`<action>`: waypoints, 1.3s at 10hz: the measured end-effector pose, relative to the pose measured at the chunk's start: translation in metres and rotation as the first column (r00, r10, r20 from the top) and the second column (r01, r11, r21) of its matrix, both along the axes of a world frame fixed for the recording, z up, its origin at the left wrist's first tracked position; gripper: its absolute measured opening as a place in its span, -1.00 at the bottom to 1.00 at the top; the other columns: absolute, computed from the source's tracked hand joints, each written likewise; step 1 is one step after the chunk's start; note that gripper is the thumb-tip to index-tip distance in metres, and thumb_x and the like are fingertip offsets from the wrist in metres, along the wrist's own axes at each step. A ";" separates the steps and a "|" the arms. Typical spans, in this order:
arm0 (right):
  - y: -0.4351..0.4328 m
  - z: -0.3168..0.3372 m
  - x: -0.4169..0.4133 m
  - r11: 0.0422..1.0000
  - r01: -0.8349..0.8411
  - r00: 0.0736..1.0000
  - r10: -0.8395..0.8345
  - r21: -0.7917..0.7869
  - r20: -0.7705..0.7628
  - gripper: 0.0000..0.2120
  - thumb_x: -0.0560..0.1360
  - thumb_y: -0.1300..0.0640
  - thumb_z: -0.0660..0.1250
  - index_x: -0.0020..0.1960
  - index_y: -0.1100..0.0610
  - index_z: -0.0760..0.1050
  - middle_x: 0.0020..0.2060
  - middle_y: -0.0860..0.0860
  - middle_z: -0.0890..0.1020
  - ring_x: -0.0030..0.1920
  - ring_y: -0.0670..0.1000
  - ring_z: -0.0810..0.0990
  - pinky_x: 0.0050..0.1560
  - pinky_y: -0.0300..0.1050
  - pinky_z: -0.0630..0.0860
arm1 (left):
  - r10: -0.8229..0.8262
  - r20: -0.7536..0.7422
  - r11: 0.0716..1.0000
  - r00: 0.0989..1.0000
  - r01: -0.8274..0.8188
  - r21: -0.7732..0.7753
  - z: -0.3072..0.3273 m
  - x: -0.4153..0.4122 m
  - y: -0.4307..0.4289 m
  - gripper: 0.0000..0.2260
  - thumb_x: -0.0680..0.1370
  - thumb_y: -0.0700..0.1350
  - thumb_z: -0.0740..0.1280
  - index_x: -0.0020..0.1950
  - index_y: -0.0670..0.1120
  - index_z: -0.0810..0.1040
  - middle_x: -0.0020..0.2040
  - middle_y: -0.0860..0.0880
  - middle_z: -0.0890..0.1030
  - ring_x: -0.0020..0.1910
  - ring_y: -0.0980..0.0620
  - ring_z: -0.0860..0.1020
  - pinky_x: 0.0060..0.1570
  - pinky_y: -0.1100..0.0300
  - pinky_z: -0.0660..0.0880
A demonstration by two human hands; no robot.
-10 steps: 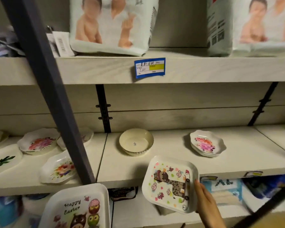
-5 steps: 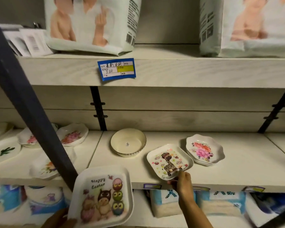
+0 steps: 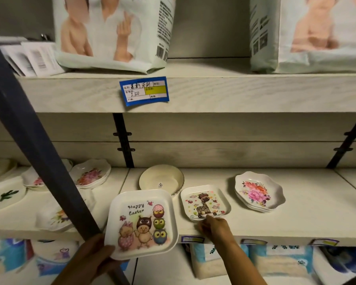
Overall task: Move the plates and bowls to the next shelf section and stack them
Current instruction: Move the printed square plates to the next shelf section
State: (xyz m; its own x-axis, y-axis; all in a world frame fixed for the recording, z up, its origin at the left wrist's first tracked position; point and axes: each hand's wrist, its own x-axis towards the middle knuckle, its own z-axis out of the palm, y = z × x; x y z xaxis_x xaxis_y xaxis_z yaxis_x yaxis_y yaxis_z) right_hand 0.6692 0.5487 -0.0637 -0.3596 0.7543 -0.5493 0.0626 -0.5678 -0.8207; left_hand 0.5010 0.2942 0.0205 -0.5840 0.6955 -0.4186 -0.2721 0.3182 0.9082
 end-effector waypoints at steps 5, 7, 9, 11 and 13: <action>-0.040 0.108 0.044 0.710 -0.547 0.830 0.394 0.442 0.395 -0.65 0.56 -0.21 0.03 0.01 -0.03 0.49 -0.31 0.07 0.64 -0.55 -0.14 0.43 -0.40 -0.31 0.41 | -0.008 -0.006 1.000 1.000 0.008 0.025 0.025 0.027 0.052 -0.85 0.54 -0.40 0.19 -0.10 -0.19 0.48 -0.18 -0.13 0.60 -0.32 0.04 0.64 -0.48 0.29 0.57; -0.044 0.103 0.043 0.549 -0.593 0.778 0.198 0.590 0.597 -0.84 0.57 0.02 0.15 -0.09 0.10 0.36 -0.16 0.14 0.68 -0.23 0.08 0.58 -0.17 -0.02 0.49 | -0.093 0.073 0.993 0.993 0.087 0.076 0.028 0.043 0.075 -0.85 0.55 -0.39 0.17 -0.02 -0.19 0.48 -0.11 -0.10 0.64 -0.31 0.04 0.69 -0.42 0.26 0.58; -0.012 0.093 0.047 0.543 -0.598 0.731 0.070 0.589 0.678 -0.85 0.57 0.12 0.12 -0.10 0.17 0.40 -0.20 0.17 0.69 -0.17 0.16 0.64 -0.12 0.02 0.51 | -0.144 0.124 0.987 0.982 0.133 0.091 0.026 0.048 0.096 -0.87 0.55 -0.19 0.26 0.07 -0.19 0.48 0.00 -0.13 0.65 -0.05 -0.10 0.67 -0.10 0.21 0.61; 0.043 0.069 0.035 0.552 -0.611 0.659 -0.044 0.568 0.751 -0.78 0.58 0.14 0.13 0.07 0.28 0.43 -0.02 0.24 0.65 -0.01 0.24 0.61 -0.01 0.07 0.52 | -0.098 0.072 0.992 0.993 0.091 0.091 0.028 0.037 0.106 -0.87 0.56 -0.18 0.25 0.07 -0.19 0.46 0.08 -0.18 0.61 0.03 -0.11 0.62 0.03 0.21 0.51; 0.058 0.050 0.026 0.552 -0.663 0.572 -0.061 0.505 0.818 -0.77 0.57 0.16 0.15 0.14 0.28 0.40 0.06 0.25 0.62 0.07 0.25 0.58 0.04 0.04 0.49 | -0.098 0.055 0.991 0.994 0.093 0.091 0.022 0.028 0.108 -0.82 0.55 -0.23 0.26 0.13 -0.25 0.45 0.06 -0.21 0.63 0.00 -0.08 0.64 -0.14 0.33 0.58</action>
